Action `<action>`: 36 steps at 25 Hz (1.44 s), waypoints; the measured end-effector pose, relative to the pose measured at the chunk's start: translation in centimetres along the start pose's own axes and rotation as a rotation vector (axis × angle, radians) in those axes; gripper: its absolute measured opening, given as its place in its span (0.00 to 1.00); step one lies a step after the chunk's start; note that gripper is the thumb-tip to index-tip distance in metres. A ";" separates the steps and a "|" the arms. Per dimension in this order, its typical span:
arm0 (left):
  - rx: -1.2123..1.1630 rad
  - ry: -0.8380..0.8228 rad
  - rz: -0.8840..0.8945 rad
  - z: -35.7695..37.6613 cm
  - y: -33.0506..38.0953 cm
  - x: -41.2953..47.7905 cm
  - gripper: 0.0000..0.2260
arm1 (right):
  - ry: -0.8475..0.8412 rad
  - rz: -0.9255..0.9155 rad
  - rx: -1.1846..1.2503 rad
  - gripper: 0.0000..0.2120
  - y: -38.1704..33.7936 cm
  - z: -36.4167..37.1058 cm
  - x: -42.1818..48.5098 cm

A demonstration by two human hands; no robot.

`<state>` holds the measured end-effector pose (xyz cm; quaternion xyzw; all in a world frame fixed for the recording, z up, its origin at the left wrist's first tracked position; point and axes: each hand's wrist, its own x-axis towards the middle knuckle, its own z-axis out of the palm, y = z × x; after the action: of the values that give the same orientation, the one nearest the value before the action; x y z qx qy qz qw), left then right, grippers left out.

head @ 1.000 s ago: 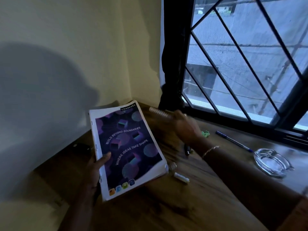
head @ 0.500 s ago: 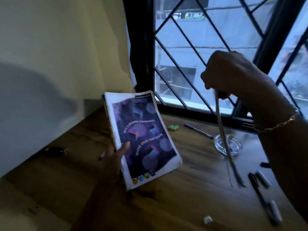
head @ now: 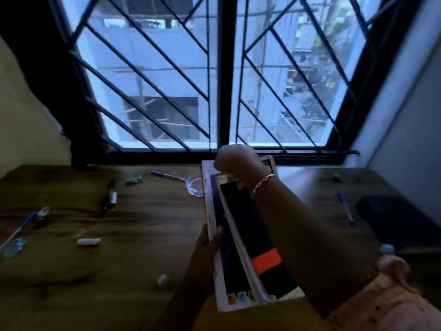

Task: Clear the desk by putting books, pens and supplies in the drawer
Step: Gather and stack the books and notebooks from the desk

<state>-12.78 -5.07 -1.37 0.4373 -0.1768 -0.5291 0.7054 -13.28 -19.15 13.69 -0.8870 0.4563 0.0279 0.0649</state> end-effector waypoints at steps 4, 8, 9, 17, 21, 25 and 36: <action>-0.012 0.017 -0.195 3.6 -5.1 -0.1 0.11 | -0.265 0.025 0.397 0.12 8.0 1.3 -2.4; 0.035 0.040 -0.319 5.1 -7.7 0.8 0.28 | 0.128 0.065 0.342 0.21 19.6 2.6 -6.7; 0.054 0.037 -0.295 5.5 -7.9 0.8 0.29 | 0.191 0.126 0.449 0.23 22.3 3.7 -8.3; 0.473 0.069 -0.138 8.2 -10.2 1.5 0.41 | 0.099 0.329 1.228 0.05 23.9 15.5 -15.3; 0.582 0.004 -0.132 8.0 -11.7 2.1 0.39 | 0.089 0.446 0.793 0.22 25.2 18.9 -14.6; 0.937 0.103 -0.035 8.2 -12.5 2.7 0.25 | 0.068 0.371 0.463 0.21 25.1 18.2 -14.7; 1.228 0.233 0.139 9.2 -12.7 2.4 0.22 | 0.018 0.739 0.569 0.44 41.4 10.0 -9.5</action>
<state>-25.94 -11.91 -7.01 0.8049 -0.3986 -0.2328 0.3730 -52.40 -33.93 1.14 -0.6122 0.7316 -0.0849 0.2876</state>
